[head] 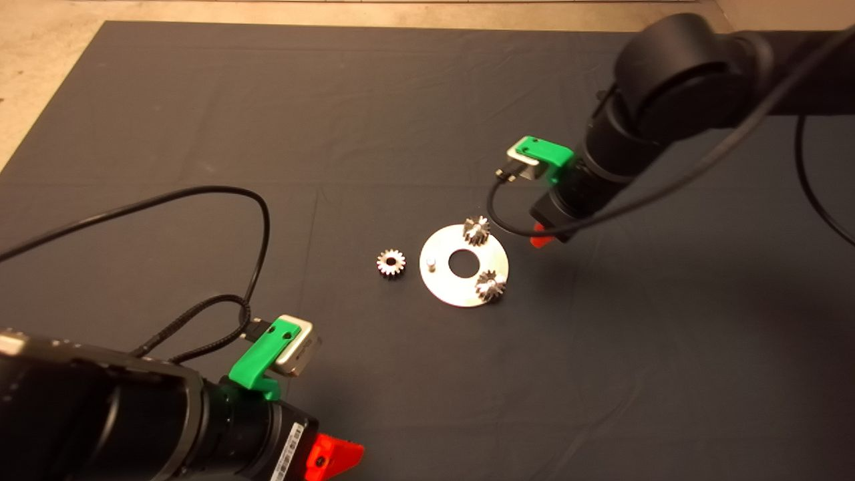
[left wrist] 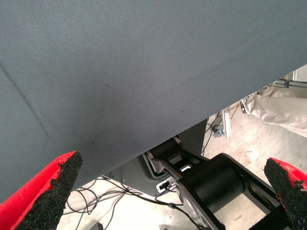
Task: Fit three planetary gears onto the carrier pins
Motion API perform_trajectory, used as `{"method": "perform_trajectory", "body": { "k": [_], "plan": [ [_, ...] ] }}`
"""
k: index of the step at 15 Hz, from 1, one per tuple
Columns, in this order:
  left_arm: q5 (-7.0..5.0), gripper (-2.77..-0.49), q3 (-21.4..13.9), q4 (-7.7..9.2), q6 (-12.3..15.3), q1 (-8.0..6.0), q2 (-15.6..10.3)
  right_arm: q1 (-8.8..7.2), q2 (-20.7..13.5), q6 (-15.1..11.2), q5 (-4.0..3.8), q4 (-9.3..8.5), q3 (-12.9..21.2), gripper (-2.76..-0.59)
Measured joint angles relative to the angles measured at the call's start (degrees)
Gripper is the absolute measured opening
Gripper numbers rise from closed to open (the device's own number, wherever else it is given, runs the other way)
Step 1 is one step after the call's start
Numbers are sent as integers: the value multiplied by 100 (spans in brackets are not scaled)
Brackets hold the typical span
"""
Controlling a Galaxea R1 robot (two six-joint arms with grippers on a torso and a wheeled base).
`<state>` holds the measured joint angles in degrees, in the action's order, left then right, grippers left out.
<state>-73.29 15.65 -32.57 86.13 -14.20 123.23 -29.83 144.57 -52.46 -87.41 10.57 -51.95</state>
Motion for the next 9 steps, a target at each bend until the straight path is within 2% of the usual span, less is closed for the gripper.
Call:
{"method": "perform_trajectory", "body": {
  "k": [2, 3, 4, 5, 7, 8, 9],
  "plan": [
    [-17, -49, 50, 2, -110, 1, 133, -45, -515, -423, -16, -125, 1002, -188],
    [-66, -49, 101, 13, -116, -7, 218, -54, -775, -651, -11, -185, 1498, -188],
    [-237, -49, 142, 27, -147, -14, 340, -55, -1093, -852, -2, -282, 1979, -188],
    [-505, -49, 176, 87, -182, -10, 487, -67, -1431, -1018, -3, -375, 2389, -188],
    [-1218, -49, 236, 196, -274, -15, 924, -93, -2293, -1215, -13, -606, 2985, -188],
    [-1396, -49, 296, 303, -305, -32, 1188, -100, -2690, -1261, -38, -703, 3096, -188],
    [-1379, -49, 370, 409, -423, -46, 1398, -100, -2987, -1257, -47, -744, 3136, -188]
  ]
}}
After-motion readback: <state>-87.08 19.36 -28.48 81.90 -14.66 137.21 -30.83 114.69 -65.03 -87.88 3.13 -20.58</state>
